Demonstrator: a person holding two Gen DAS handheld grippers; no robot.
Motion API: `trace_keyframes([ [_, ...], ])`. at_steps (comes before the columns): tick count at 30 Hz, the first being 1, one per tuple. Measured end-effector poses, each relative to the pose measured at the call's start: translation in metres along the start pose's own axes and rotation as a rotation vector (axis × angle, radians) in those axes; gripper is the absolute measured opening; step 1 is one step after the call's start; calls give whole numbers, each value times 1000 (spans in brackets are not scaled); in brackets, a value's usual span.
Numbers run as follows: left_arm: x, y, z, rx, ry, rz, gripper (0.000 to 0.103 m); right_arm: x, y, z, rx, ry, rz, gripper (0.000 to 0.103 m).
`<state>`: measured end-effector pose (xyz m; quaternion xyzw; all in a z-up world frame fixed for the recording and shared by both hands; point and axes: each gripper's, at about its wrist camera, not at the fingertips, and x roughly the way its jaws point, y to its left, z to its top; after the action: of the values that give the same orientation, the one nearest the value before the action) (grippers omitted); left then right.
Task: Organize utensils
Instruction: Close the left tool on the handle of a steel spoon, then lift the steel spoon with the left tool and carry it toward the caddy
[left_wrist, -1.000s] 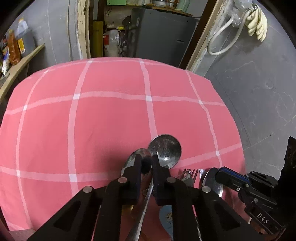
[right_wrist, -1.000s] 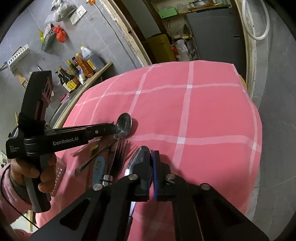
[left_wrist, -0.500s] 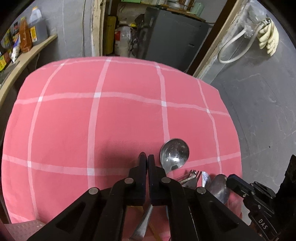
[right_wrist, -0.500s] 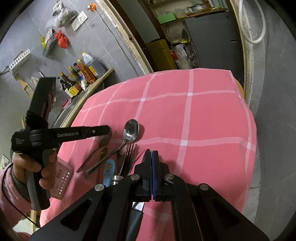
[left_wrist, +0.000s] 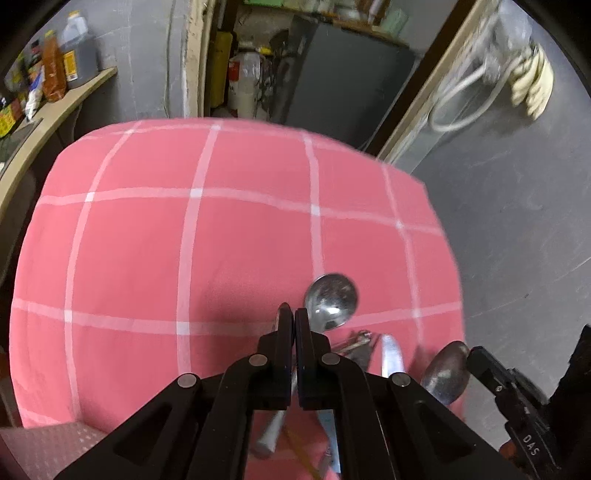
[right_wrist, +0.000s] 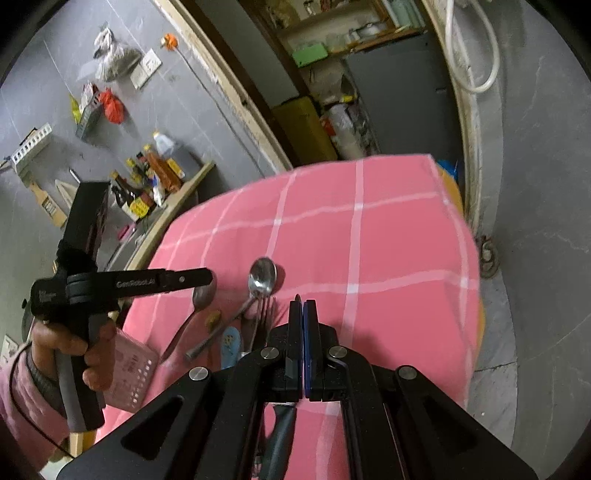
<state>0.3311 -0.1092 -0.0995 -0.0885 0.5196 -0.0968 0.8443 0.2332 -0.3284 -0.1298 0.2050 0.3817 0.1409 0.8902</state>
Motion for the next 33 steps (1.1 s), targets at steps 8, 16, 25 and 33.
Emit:
trace_keyframes([
  [8, -51, 0, -7, -26, -175, -78, 2, -34, 19, 9, -44, -88, -42, 1],
  [16, -101, 9, -8, -56, -309, -138, 2, -73, 43, 23, -103, -188, -66, 1],
  [25, -142, 17, -14, -73, -390, -189, 2, -101, 75, 30, -161, -260, -80, 0],
  [33, -169, 23, -21, -61, -434, -206, 2, -113, 98, 30, -200, -277, -72, 0],
])
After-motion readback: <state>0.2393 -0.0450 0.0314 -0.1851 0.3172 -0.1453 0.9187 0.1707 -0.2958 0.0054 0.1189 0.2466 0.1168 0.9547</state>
